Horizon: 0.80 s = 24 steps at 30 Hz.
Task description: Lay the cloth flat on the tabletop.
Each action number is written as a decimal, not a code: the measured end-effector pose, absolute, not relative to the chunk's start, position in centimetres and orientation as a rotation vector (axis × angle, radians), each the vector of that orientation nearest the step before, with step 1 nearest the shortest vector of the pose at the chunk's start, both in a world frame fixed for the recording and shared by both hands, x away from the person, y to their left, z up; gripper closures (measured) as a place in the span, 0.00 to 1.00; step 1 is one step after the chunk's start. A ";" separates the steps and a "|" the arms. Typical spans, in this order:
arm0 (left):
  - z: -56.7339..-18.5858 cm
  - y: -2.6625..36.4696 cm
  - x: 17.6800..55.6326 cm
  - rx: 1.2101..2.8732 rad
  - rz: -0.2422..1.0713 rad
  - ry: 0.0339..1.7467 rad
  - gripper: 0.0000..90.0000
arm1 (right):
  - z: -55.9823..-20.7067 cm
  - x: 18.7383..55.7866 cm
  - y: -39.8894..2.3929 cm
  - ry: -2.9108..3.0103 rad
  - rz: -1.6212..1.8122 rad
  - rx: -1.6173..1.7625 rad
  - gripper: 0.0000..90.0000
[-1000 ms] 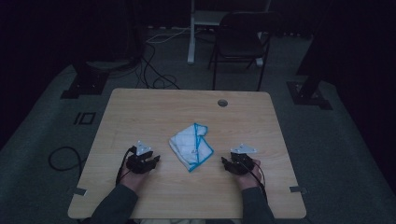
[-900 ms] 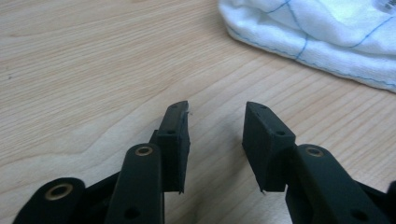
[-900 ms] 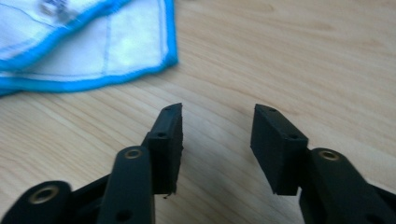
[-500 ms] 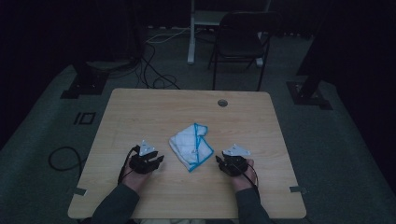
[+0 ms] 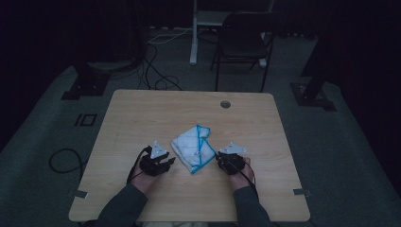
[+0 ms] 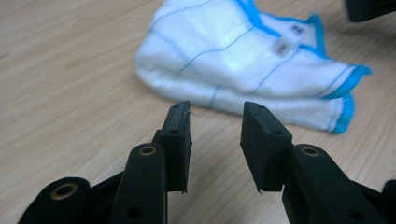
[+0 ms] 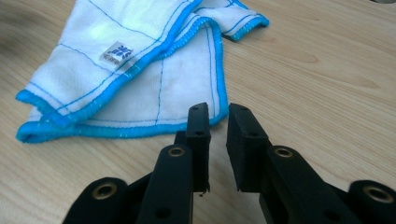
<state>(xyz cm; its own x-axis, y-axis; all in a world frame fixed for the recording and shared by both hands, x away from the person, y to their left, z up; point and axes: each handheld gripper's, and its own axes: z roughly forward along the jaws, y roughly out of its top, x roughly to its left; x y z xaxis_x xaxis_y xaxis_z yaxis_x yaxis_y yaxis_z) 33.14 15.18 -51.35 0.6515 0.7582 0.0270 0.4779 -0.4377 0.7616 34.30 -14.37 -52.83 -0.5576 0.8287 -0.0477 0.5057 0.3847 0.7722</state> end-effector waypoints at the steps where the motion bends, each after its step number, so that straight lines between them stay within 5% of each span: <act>1: -51.2 14.9 33.2 2.119 0.475 0.944 0.70 | -52.8 34.5 -14.2 2.220 1.014 1.148 0.89; 24: -50.7 10.6 32.4 2.190 0.460 0.756 0.63 | -54.3 37.3 -13.3 2.259 0.970 1.171 0.85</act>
<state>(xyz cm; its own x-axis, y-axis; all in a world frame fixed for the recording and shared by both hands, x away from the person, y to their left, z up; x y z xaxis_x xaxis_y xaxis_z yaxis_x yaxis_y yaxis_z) 32.45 10.56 -50.68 0.7600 0.6445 0.0839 0.3709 -0.5361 0.7583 37.26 -13.28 -54.25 -0.5597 0.8275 -0.0441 0.5381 0.4034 0.7401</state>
